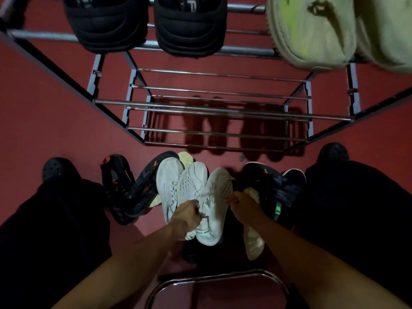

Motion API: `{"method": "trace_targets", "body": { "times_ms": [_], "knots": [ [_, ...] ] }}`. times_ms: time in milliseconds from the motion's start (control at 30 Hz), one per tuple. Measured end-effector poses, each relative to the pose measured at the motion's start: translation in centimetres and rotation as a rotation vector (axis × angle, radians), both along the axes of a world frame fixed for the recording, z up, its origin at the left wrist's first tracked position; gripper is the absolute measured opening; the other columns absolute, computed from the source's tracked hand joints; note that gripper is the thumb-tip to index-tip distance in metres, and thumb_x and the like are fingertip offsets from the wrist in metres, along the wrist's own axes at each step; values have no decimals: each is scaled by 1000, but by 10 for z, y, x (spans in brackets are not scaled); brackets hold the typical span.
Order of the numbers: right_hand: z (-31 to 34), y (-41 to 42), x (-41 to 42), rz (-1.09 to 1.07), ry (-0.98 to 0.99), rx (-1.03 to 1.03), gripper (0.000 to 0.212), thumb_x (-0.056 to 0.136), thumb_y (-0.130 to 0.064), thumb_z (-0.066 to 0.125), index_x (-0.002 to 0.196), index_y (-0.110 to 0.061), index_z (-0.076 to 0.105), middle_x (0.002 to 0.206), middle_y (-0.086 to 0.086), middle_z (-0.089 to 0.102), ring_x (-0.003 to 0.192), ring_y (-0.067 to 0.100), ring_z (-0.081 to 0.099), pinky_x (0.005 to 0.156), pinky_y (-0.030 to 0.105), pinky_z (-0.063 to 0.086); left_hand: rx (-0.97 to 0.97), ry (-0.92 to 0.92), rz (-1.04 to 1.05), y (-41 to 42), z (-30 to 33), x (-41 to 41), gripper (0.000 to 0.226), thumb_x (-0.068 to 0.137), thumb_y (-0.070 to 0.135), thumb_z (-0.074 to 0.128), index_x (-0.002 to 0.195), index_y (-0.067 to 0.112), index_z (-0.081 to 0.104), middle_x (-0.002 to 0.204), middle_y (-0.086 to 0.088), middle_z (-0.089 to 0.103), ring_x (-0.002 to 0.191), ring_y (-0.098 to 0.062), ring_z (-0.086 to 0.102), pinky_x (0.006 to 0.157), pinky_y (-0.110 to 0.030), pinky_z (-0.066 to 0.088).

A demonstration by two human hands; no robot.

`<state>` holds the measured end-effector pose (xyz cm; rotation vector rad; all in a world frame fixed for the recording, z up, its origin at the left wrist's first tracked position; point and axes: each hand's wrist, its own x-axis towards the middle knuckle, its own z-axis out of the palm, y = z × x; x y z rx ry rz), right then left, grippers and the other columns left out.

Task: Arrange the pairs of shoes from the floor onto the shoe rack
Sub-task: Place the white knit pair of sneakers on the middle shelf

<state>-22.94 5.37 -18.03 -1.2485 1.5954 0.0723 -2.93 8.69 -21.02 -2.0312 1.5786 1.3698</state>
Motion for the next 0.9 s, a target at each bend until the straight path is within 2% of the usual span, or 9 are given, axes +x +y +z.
{"method": "trace_targets", "body": {
  "times_ms": [167, 267, 367, 433, 500, 567, 667, 800, 900],
  "knots": [
    [17, -21, 1, 1, -31, -206, 30, 91, -17, 62, 120, -8, 63, 123, 12, 62, 116, 25, 58, 98, 31, 43, -19, 78, -306, -3, 16, 39, 17, 95, 13, 56, 81, 23, 53, 76, 3, 55, 67, -7, 63, 61, -18, 50],
    [36, -30, -2, -118, -96, -144, 55, 85, -38, 70, 130, -11, 53, 120, 1, 58, 115, 18, 55, 100, 32, 42, -248, 93, -523, -5, 17, 76, 28, 86, 24, 58, 68, 46, 58, 68, 14, 55, 94, -47, 61, 87, -48, 55],
    [37, -29, -10, -216, -127, -53, 77, 78, -62, 67, 133, -13, 45, 124, 0, 55, 114, 20, 56, 95, 38, 46, -234, 124, -696, -16, 54, 87, 11, 87, 31, 55, 86, 34, 45, 101, 14, 65, 103, -25, 65, 80, -41, 55],
    [29, -25, -20, -211, -106, 0, 71, 78, -67, 63, 122, -13, 52, 108, 1, 56, 96, 19, 55, 81, 32, 44, -252, 143, -768, -22, 91, 86, 9, 90, 32, 54, 94, 30, 46, 118, 9, 65, 110, -16, 65, 79, -36, 57],
    [47, -18, -22, -166, -72, 0, 67, 69, -86, 50, 85, -21, 55, 77, -1, 52, 70, 16, 50, 66, 31, 43, -348, 179, -807, -27, 113, 86, 12, 94, 27, 56, 104, 21, 55, 116, 2, 63, 101, -13, 65, 77, -33, 58],
    [77, -11, -15, -188, -140, 39, 53, 88, -71, 44, 82, -20, 58, 70, -3, 52, 64, 12, 51, 64, 32, 51, -382, 202, -808, -34, 128, 88, 16, 97, 23, 57, 108, 12, 61, 107, 1, 61, 91, -10, 61, 78, -30, 55],
    [108, 5, -12, -386, -342, 203, 36, 103, -40, 38, 118, -13, 58, 85, 1, 64, 70, 13, 61, 49, 22, 51, -431, 200, -859, -45, 153, 87, 12, 96, 19, 58, 104, 13, 64, 105, 0, 62, 92, -12, 59, 80, -29, 53],
    [122, 26, -23, -486, -463, 614, 67, 92, -69, 33, 122, -17, 61, 121, 12, 64, 99, 31, 63, 64, 48, 56, -523, 191, -794, -55, 175, 85, 19, 89, 9, 62, 104, 20, 66, 95, 12, 56, 87, -9, 57, 76, -23, 48],
    [112, 35, -26, -593, -570, 673, 78, 90, -73, 31, 130, -11, 58, 128, 18, 62, 104, 37, 64, 81, 56, 55, -572, 188, -710, -64, 184, 79, 19, 92, 16, 62, 108, 19, 72, 101, 10, 59, 96, -10, 58, 87, -20, 44]
  ]
}}
